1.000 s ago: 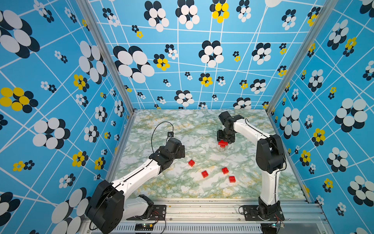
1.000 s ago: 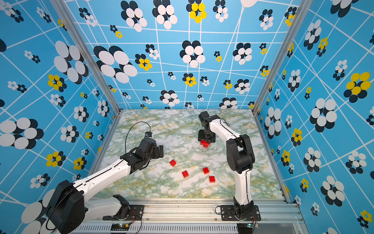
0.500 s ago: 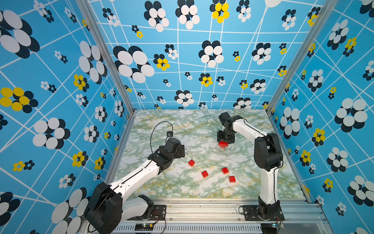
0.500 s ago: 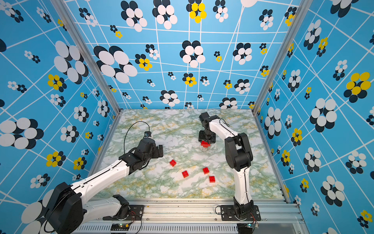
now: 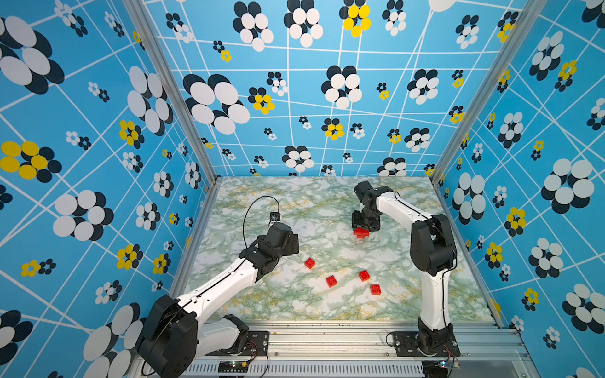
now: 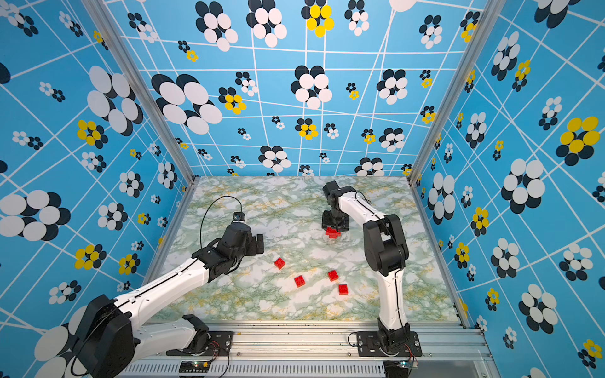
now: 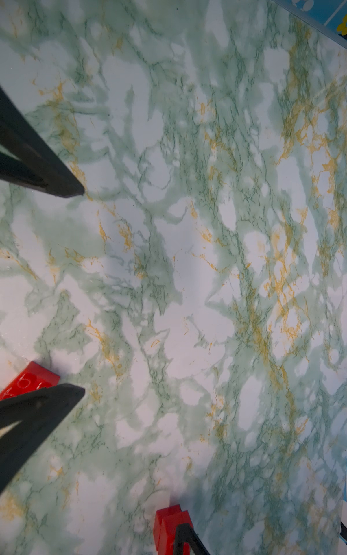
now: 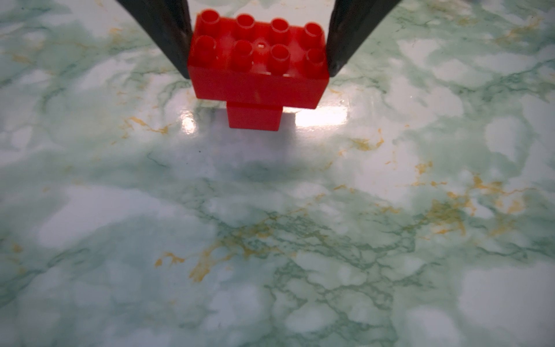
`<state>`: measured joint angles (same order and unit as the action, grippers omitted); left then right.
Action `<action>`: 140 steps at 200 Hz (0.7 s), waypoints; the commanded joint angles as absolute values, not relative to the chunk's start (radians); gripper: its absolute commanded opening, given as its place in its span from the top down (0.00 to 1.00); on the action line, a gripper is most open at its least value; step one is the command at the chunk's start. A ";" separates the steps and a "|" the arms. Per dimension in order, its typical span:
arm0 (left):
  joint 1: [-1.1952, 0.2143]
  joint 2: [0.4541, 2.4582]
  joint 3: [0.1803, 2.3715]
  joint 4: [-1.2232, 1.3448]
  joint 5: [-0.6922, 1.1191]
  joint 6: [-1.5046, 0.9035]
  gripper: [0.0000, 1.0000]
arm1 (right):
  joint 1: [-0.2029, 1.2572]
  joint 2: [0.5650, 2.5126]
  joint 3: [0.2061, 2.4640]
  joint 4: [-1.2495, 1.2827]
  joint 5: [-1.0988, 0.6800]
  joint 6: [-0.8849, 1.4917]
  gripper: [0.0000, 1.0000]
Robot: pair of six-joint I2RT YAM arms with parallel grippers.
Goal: Assemble the letter v with lego
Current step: Assemble the lego brick with the lego brick.
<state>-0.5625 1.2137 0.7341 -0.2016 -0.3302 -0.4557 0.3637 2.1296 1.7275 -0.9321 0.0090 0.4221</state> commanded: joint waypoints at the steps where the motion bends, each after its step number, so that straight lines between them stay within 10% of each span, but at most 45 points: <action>1: -0.558 1.198 0.753 -0.196 -0.337 -0.470 0.02 | 0.359 2.130 1.693 -0.932 0.009 0.403 0.62; 140: -0.558 1.186 0.745 -0.197 -0.339 -0.477 0.02 | 0.350 2.067 1.506 -0.773 -0.005 0.492 0.66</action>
<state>-0.5625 1.1950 0.7341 -0.2024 -0.3302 -0.4644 0.3573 2.0438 1.5620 -0.7742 0.0055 0.4694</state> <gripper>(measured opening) 0.981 0.663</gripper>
